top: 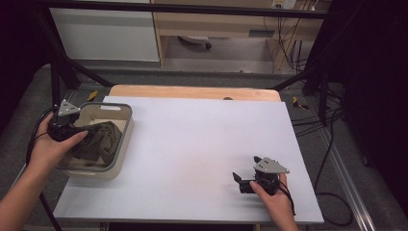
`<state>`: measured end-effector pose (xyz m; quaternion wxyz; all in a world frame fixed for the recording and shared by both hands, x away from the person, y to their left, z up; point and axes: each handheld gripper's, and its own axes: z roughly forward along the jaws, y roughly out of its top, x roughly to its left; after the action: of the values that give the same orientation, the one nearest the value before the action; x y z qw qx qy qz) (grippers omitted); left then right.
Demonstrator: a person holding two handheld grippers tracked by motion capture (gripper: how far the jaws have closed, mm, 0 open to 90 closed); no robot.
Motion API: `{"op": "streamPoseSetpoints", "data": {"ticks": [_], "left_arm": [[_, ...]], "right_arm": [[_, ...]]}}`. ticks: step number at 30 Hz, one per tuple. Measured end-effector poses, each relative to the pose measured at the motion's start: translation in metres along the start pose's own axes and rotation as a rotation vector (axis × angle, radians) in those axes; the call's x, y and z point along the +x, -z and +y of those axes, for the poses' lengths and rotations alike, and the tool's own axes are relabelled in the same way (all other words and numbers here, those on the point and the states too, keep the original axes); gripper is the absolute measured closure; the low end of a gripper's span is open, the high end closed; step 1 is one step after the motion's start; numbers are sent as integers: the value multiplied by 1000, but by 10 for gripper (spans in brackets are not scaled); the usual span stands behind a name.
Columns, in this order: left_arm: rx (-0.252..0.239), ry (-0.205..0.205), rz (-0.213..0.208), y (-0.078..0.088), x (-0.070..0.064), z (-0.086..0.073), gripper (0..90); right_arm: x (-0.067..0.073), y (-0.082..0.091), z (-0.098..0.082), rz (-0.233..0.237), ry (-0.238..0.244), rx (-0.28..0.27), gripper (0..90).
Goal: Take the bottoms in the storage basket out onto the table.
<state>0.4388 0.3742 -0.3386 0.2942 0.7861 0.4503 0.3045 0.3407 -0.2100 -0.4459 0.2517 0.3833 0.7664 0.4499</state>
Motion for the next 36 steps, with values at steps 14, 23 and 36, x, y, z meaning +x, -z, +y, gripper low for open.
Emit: {"op": "streamPoseSetpoints", "data": {"ticks": [14,23,36], "left_arm": [[148,-39,-25,-17,0,-22,153],[163,-77,-34,-29,-3,-19,118],[232,-79,-15,-51,-6,-15,93]], "right_arm": [[0,0,0,-6,10,4,26],[1,0,0,-1,12,7,26],[1,-1,0,27,7,10,28]]}}
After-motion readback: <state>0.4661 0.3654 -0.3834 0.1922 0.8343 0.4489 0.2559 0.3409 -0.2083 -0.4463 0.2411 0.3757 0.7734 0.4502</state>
